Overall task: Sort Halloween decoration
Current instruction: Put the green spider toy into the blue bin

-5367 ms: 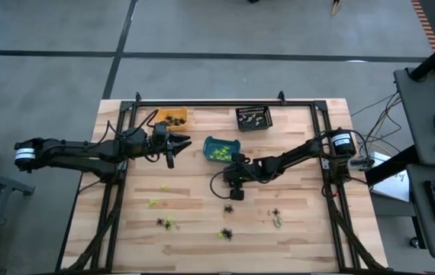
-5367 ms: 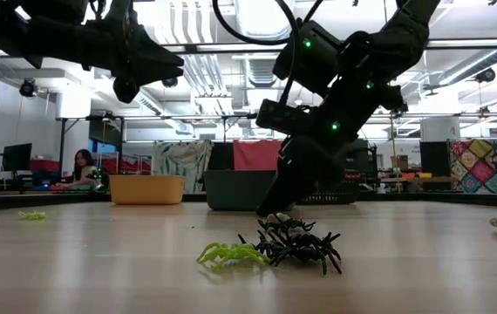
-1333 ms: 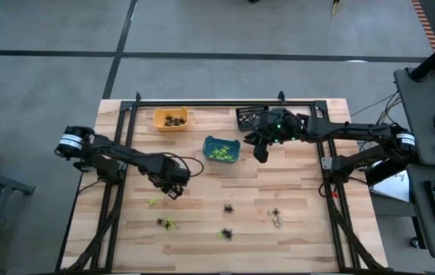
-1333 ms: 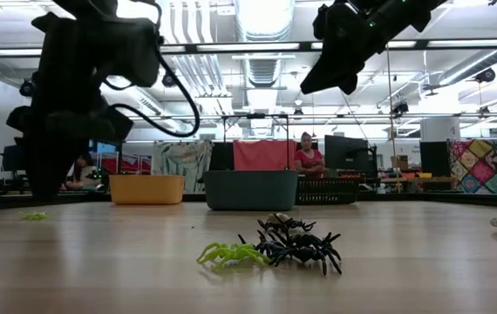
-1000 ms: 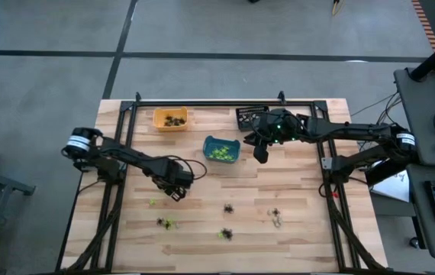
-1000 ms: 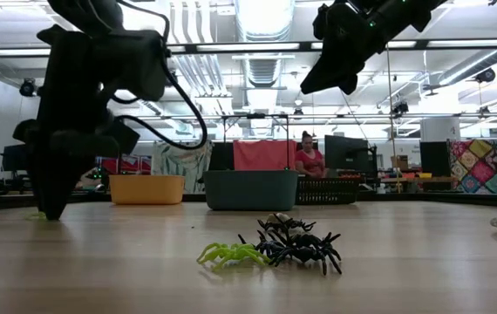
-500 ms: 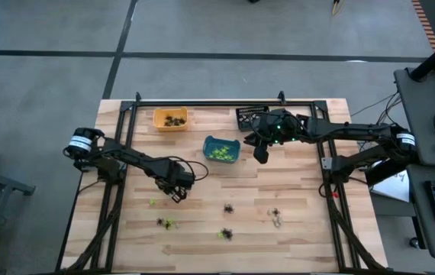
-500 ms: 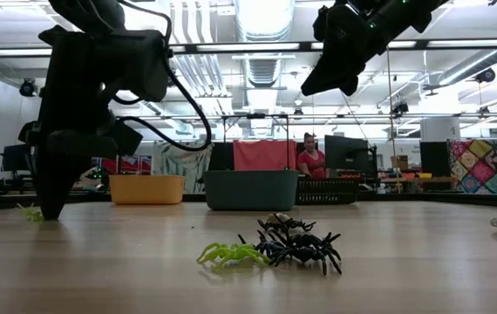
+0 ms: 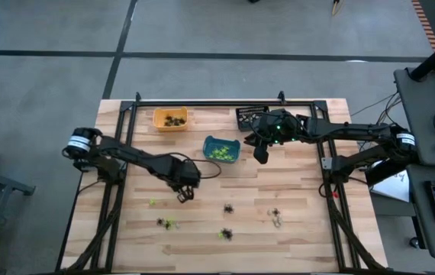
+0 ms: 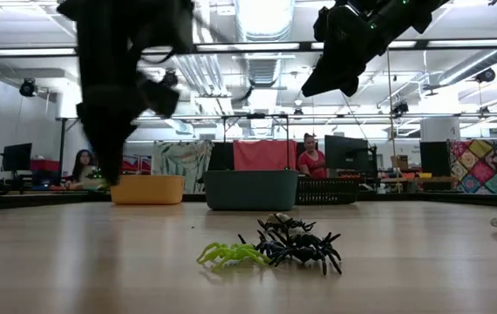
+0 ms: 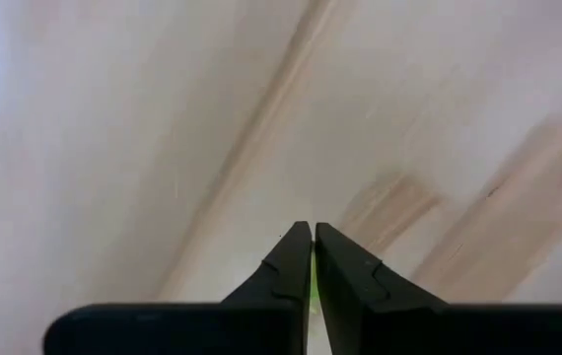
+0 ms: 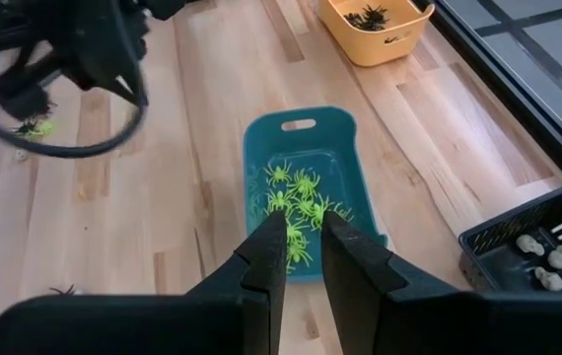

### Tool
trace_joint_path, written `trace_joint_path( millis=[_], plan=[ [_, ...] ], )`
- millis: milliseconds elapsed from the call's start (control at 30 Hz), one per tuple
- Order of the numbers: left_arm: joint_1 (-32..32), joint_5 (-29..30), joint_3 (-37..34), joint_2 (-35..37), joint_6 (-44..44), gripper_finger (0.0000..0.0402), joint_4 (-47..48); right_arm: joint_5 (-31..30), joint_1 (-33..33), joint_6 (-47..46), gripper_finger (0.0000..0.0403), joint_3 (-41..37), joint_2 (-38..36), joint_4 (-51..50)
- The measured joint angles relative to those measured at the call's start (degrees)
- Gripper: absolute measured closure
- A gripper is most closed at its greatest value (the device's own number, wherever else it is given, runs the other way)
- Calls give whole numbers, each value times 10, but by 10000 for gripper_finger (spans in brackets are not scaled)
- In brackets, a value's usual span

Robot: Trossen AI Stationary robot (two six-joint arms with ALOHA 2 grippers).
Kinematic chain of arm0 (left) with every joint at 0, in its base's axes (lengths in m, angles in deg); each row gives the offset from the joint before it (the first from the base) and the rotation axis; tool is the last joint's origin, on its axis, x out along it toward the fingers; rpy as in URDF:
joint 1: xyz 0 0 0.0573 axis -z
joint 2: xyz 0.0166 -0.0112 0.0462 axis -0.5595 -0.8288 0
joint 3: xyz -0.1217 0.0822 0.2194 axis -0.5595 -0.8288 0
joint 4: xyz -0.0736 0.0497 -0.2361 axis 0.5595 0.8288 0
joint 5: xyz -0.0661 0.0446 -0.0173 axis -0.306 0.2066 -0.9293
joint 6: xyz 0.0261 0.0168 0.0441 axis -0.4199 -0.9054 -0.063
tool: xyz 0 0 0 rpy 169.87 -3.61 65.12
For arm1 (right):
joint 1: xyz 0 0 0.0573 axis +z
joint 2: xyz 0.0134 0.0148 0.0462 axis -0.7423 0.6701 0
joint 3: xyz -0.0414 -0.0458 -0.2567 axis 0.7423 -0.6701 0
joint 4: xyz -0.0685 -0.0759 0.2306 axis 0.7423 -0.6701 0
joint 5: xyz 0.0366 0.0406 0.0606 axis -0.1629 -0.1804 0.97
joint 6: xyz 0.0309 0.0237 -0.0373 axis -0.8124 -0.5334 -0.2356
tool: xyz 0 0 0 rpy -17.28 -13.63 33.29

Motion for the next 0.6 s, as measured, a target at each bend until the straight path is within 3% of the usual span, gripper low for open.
trace_joint_path(
  millis=[333,500,600],
  plan=[
    [-25,75,83,1,-260,402,-110,0,12,-3,344,0,-4,-29],
    [-52,73,87,1,-434,402,-257,0,39,-11,344,0,-13,-44],
    [-85,26,75,1,-509,401,-346,0,59,-24,344,0,-16,-48]
  ],
)
